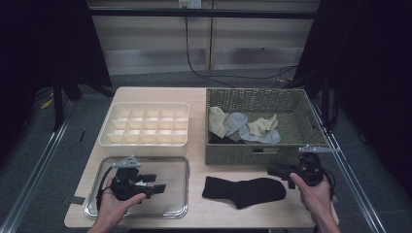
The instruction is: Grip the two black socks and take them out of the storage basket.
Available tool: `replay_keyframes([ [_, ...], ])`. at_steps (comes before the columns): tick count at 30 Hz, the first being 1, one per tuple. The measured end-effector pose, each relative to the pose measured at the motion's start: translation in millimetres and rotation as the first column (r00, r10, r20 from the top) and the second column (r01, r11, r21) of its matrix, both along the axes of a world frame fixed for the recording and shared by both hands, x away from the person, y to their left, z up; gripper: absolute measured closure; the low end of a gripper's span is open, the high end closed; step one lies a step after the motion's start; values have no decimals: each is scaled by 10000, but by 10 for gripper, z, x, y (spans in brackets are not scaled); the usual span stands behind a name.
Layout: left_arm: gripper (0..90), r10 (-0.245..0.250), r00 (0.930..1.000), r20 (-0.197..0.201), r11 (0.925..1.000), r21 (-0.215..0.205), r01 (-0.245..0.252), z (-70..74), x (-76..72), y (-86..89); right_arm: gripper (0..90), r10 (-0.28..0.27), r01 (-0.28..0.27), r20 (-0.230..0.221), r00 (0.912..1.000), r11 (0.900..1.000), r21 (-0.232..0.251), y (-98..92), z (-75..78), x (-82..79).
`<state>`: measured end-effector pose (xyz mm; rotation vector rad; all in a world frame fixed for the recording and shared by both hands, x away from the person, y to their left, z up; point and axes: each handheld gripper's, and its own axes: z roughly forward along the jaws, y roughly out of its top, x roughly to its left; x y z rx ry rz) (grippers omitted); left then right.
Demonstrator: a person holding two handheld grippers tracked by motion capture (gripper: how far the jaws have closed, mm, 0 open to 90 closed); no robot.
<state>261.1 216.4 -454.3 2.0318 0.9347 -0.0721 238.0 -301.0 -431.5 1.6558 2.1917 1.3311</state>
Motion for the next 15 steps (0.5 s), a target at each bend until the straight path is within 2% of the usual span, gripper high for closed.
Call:
replay_keyframes([
  [3, 376, 285, 9996, 38, 9996, 25, -285, -18, 8, 78, 426, 105, -105, -22, 9999, 9999, -102, 28, 72, 48],
  [5, 371, 413, 9991, 88, 9991, 2, -413, -16, 12, 110, 427, 140, -140, 80, 9999, 9999, 29, 46, 118, 74],
  [12, 371, 494, 9987, 114, 9988, 24, -495, -36, 23, 137, 452, 410, -410, 368, 9985, 9992, 1, 120, 353, 215],
  [15, 371, 410, 9989, 210, 9991, 93, -412, -26, 35, 123, 463, 482, -475, 440, 9979, 9987, -176, 132, 464, 320],
])
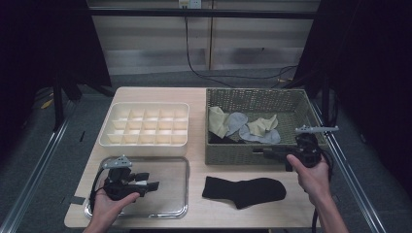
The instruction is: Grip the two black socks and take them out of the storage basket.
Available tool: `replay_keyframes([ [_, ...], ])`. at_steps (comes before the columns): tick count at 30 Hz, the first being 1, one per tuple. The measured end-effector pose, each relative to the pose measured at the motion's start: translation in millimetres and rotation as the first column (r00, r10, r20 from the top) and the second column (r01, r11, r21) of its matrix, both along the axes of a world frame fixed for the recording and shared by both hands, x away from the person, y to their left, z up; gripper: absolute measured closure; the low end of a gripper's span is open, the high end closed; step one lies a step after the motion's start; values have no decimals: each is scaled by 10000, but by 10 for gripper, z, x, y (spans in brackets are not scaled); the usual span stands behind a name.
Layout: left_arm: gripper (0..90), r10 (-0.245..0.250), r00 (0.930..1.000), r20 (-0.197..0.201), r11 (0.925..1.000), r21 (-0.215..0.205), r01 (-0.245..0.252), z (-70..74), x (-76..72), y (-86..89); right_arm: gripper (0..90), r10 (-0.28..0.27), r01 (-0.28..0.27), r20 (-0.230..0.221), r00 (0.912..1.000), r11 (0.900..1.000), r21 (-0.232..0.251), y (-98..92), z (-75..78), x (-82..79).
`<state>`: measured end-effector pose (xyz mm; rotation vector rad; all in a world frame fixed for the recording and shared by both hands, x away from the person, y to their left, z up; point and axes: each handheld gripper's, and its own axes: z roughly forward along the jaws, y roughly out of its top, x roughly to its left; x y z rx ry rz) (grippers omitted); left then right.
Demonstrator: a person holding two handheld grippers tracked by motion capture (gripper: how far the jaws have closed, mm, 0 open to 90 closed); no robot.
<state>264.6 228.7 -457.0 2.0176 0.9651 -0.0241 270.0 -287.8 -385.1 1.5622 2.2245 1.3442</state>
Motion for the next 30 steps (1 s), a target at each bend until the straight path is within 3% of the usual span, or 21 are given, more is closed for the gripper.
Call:
replay_keyframes([
  [3, 369, 88, 9999, 53, 9999, -114, -87, 16, 0, 9, 477, 23, -23, -52, 10000, 10000, -41, -7, 74, 102],
  [7, 369, 220, 9996, 171, 9996, -181, -217, 47, 18, 53, 512, 133, -145, -566, 9983, 9997, -212, -3, 122, 308],
  [14, 368, 373, 9986, 384, 9988, -343, -360, 95, 37, 78, 580, 228, -357, -1605, 9868, 9963, -780, 57, 24, 731],
  [20, 368, 378, 9981, 497, 9987, -353, -361, 116, 40, 73, 622, -160, -247, -2549, 9668, 9875, -1556, 83, -123, 1038],
  [24, 368, 356, 9985, 425, 9987, -383, -340, 94, 28, 62, 637, -317, -227, -2843, 9582, 9823, -1859, 81, -205, 1162],
  [30, 368, 316, 9984, 463, 9988, -398, -297, 105, 37, 49, 638, -649, -232, -3601, 9307, 9717, -2353, 82, -329, 1325],
])
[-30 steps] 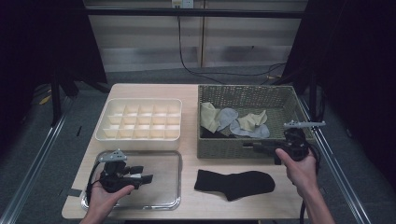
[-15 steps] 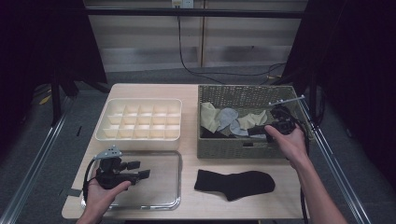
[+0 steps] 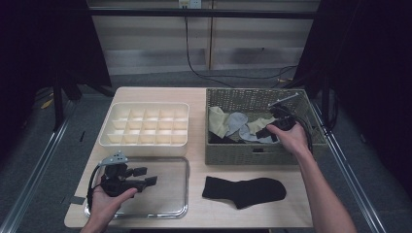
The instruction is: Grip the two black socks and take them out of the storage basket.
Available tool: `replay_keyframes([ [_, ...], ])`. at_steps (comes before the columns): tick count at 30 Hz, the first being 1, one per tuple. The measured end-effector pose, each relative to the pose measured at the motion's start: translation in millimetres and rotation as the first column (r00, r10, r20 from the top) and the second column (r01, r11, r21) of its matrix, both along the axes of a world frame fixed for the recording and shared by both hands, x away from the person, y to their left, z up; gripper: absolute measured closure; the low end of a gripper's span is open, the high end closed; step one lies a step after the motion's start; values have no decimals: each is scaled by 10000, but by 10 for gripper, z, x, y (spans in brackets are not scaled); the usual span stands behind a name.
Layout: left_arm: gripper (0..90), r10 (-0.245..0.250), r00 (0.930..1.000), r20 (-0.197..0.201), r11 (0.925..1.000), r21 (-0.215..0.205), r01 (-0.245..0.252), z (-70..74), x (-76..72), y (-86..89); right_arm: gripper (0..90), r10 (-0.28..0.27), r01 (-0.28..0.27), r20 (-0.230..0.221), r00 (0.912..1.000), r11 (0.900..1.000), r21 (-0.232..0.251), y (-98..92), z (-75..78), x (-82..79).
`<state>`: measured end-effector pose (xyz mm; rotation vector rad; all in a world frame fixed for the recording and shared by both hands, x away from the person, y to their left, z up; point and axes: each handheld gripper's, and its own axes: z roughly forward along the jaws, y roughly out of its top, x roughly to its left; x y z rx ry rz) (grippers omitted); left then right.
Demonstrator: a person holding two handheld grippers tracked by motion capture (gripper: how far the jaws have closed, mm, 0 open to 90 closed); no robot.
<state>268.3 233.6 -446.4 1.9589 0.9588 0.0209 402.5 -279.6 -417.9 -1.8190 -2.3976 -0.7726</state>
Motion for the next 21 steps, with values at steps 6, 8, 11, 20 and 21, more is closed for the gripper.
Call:
replay_keyframes([
  [6, 368, -33, 10000, -3, 10000, 9, 33, 8, 18, -17, 635, 52, -61, -255, 9997, 9994, -338, 34, 46, 84],
  [8, 368, -94, 10000, -6, 10000, 19, 94, 9, 16, -27, 634, -17, 2, -356, 9994, 9991, -423, 25, 60, 144],
  [11, 368, -116, 9999, -28, 9999, -8, 116, 9, 19, -31, 630, 27, -100, -946, 9955, 9970, -764, 52, 3, 233],
  [20, 368, -154, 9999, 0, 9999, -36, 154, 18, 21, -18, 613, -94, -182, -1919, 9814, 9898, -1413, 133, -126, 409],
  [21, 368, -106, 9999, -10, 9999, -18, 106, 19, 17, -24, 612, -114, -174, -2030, 9791, 9901, -1396, 131, -144, 424],
])
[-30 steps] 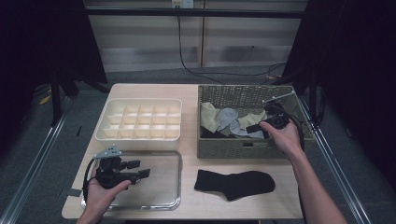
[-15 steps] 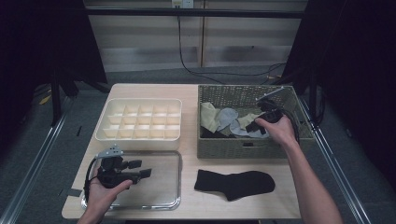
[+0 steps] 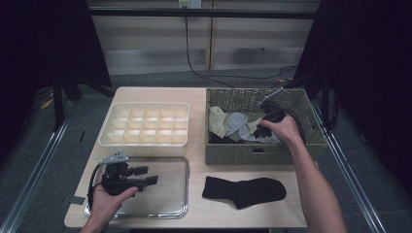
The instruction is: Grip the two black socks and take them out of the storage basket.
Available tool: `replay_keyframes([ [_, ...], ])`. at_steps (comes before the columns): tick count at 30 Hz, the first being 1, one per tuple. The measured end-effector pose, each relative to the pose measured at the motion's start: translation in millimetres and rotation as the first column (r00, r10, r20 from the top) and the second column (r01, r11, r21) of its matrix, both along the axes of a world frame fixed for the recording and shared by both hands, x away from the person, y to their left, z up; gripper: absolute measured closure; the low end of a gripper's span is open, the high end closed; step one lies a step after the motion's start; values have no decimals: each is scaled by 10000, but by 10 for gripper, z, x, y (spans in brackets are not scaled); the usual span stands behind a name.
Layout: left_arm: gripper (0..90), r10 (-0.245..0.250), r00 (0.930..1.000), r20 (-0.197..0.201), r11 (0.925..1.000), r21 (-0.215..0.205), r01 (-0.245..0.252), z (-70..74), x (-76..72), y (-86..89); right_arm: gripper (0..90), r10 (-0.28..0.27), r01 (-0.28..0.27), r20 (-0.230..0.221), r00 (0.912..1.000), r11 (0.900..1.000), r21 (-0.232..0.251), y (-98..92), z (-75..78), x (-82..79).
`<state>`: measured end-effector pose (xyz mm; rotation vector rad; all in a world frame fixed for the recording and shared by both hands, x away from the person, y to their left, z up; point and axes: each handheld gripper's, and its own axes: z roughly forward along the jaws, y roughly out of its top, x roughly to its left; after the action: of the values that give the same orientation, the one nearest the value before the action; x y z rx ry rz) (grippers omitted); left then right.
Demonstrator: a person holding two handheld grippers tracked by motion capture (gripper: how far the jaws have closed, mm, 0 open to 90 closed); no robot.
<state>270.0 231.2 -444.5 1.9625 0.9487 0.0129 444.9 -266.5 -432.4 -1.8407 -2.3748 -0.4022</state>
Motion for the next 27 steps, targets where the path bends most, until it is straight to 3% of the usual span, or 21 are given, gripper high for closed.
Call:
replay_keyframes([
  [1, 368, -17, 10000, 9, 10000, 14, 17, -3, 0, 0, 609, 3, -4, -130, 9999, 10000, -32, -1, -23, 9],
  [3, 368, -13, 10000, -2, 10000, 73, 13, -5, 1, 5, 591, 145, -164, -1017, 9947, 9997, -177, 2, -112, 30],
  [9, 368, -4, 10000, -12, 10000, 48, 4, -9, 12, 4, 600, 127, -194, -1252, 9921, 9984, -524, 23, -152, 54],
  [20, 368, 15, 10000, -2, 9999, 116, -15, -11, 27, 26, 612, 407, -493, -1919, 9806, 9980, -405, 34, -231, 80],
  [22, 368, 18, 10000, 8, 9999, 121, -18, -10, 28, 28, 615, 356, -445, -2213, 9746, 9984, -354, 44, -247, 81],
  [25, 368, 71, 10000, 17, 9999, 98, -71, -9, 29, 41, 662, 626, -724, -2498, 9663, 9969, -301, 47, -289, 86],
  [27, 368, 74, 10000, -5, 9999, 132, -74, -7, 31, 54, 746, 694, -785, -2500, 9658, 9966, -268, 53, -288, 88],
])
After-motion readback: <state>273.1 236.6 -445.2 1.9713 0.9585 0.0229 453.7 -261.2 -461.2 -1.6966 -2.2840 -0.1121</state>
